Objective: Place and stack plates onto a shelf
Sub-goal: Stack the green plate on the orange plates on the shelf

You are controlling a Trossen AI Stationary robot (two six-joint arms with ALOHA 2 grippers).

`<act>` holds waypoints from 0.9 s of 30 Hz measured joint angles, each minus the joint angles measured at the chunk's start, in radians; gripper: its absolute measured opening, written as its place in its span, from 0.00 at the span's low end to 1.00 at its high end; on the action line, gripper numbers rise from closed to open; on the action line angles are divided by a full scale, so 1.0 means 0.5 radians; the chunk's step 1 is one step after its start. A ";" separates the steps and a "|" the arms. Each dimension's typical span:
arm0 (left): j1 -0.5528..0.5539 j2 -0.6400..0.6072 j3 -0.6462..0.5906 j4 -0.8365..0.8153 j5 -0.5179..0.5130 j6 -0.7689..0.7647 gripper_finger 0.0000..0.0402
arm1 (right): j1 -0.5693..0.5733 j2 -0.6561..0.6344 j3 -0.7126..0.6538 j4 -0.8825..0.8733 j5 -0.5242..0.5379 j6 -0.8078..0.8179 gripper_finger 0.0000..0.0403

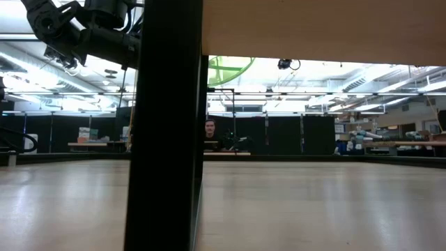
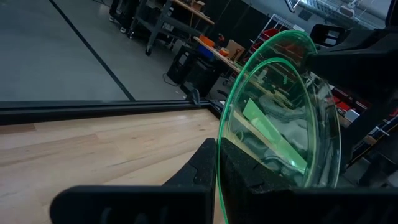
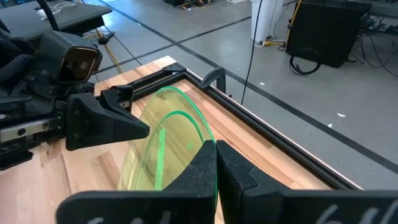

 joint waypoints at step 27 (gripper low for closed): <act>-0.002 -0.001 0.000 -0.006 0.000 0.002 0.40 | -0.108 -0.026 0.000 -0.006 -0.010 -0.026 0.01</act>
